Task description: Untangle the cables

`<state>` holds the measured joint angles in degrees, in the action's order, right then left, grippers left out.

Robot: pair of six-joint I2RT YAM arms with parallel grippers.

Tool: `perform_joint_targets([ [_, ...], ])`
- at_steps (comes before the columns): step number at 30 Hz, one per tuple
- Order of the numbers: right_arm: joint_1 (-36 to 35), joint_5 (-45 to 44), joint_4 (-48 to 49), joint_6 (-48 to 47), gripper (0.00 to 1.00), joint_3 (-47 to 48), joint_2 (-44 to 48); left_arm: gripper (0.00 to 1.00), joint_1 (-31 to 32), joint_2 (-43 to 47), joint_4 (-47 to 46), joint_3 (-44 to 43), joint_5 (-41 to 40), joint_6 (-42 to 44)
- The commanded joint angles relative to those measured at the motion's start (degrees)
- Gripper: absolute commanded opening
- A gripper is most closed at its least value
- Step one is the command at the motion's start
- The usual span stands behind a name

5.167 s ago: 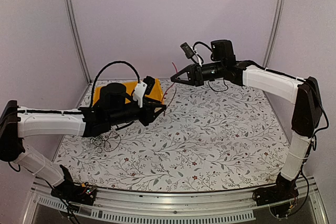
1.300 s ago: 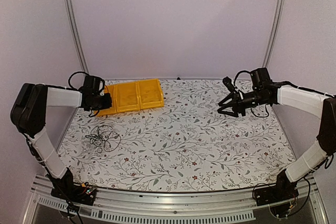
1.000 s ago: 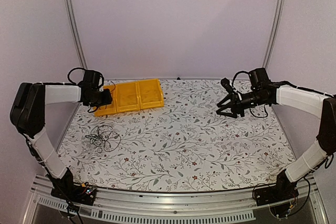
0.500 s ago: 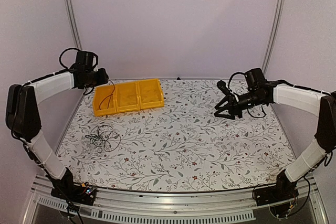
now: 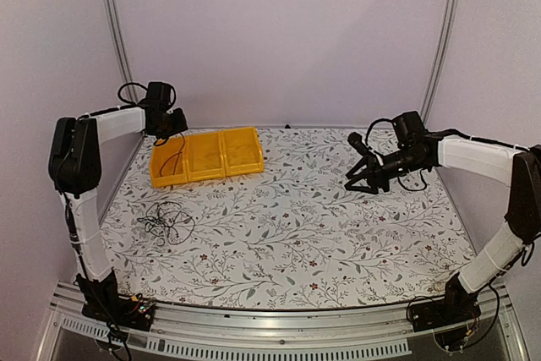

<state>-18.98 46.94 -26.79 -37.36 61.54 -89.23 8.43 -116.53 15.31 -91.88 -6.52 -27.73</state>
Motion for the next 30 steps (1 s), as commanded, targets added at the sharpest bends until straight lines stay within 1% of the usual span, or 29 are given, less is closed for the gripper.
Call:
perform_joint_targets([
  [1,-0.19,-0.59,-0.99,-0.52,0.48,1.82,-0.92,0.45,-0.69,-4.37,2.92,-4.91,-2.27,-3.57],
  [8,-0.25,-1.09,-1.29,-0.60,0.48,1.91,-1.64,0.42,-1.70,-7.89,1.87,-7.40,-3.01,-5.40],
  [12,-0.18,-1.33,-1.35,-0.69,0.48,2.01,-1.97,0.39,-2.27,-10.39,1.83,-9.95,-1.45,-5.83],
  [18,-0.18,-1.65,-1.65,-0.69,0.48,2.25,-2.85,0.22,-2.34,-12.30,-0.42,-11.91,-0.66,-4.62],
  [22,-0.20,-1.85,-1.78,-0.69,0.47,2.40,-3.36,0.12,-2.62,-13.05,-0.11,-12.90,-0.54,-3.64],
  [23,-0.19,-1.83,-1.84,-0.63,0.47,2.44,-3.44,0.07,-2.69,-12.69,-0.25,-12.43,-0.70,-3.47],
  [26,-0.18,-1.88,-1.90,-0.60,0.47,2.48,-3.58,0.00,-2.72,-9.32,-2.23,-7.82,-1.35,-3.47],
  [30,-0.26,-1.80,-2.16,-0.78,0.47,2.58,-3.95,0.00,-2.63,0.37,-8.56,4.66,-5.39,-2.34],
])
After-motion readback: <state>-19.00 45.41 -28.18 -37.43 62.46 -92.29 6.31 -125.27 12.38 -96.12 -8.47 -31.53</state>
